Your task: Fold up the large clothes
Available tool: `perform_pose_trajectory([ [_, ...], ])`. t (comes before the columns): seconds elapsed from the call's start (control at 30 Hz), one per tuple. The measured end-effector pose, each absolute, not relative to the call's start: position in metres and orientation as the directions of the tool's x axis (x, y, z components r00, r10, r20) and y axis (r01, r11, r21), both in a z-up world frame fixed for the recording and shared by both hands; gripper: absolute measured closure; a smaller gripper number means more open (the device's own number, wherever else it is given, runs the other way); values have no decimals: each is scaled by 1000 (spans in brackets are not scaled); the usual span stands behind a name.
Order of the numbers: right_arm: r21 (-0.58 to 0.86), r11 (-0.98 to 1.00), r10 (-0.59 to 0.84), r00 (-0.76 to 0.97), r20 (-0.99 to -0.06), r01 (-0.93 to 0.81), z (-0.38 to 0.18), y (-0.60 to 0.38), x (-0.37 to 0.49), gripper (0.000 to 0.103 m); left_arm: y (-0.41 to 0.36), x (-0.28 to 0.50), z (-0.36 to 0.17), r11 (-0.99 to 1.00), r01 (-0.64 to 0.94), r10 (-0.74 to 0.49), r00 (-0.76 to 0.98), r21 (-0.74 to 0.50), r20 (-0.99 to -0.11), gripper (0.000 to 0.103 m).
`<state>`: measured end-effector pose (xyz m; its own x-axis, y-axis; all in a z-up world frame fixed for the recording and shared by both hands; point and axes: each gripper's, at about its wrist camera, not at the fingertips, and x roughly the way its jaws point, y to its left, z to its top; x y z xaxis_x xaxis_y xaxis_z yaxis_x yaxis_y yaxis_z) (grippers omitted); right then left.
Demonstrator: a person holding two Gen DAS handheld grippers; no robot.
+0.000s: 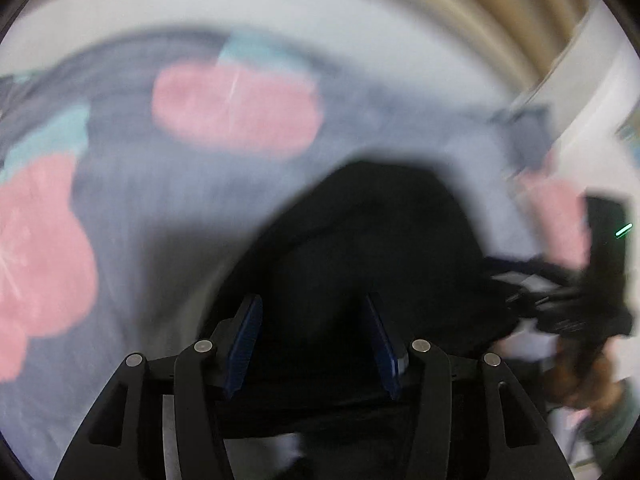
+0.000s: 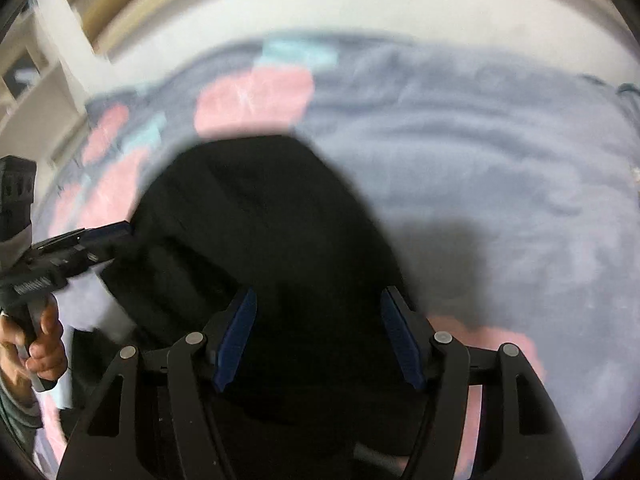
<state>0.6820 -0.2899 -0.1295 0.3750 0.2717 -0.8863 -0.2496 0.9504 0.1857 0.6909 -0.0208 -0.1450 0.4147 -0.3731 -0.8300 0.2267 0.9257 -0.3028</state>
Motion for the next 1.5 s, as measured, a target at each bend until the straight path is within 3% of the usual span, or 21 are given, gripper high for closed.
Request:
perform_pose_trajectory([
  [0.07,183,948,271,355,-895,-261,-158,-287,678,36,-17,693,-182,923,197,-383,373,-331,-845,50],
  [0.2,182,948,275,384,-881,-262,-161,-292,673,36,-7,690,-181,908,186,-418,390,-375,-821,50],
  [0.3,224,935,315,354,-881,-275,-145,-299,669,36,-12,677,-160,910,252,-408,409,-329,-816,50],
  [0.4,291,895,412,378,-829,-338,-108,-312,654,36,-9,657,-121,857,360,-500,414,-368,-761,50],
  [0.5,287,890,422,405,-811,-354,-85,-321,654,36,0,654,-80,844,396,-524,464,-362,-714,49],
  [0.63,274,900,402,402,-823,-340,-79,-332,676,30,6,681,-58,848,391,-521,497,-357,-694,38],
  [0.87,313,886,410,265,-872,-343,-121,-314,736,29,-6,745,-100,829,391,-529,316,-400,-788,38],
  [1.03,368,872,440,188,-878,-324,-151,-304,771,29,-14,768,-135,771,405,-594,176,-492,-785,38],
  [1.1,410,859,469,151,-870,-309,-161,-301,779,35,-18,777,-150,783,371,-585,166,-500,-793,38],
  [1.13,411,853,476,156,-866,-320,-159,-300,777,60,-20,776,-153,783,364,-588,172,-504,-790,54],
  [1.17,416,844,489,165,-857,-337,-153,-300,772,72,-20,773,-153,779,362,-598,180,-512,-781,69],
  [1.2,411,838,496,187,-848,-358,-145,-299,764,74,-19,766,-149,774,371,-604,192,-512,-774,85],
  [1.3,357,825,498,266,-825,-437,-105,-297,727,80,-15,740,-122,761,438,-616,259,-478,-744,90],
  [1.5,238,818,481,395,-782,-524,-28,-286,630,80,1,638,-37,746,529,-631,368,-404,-683,90],
])
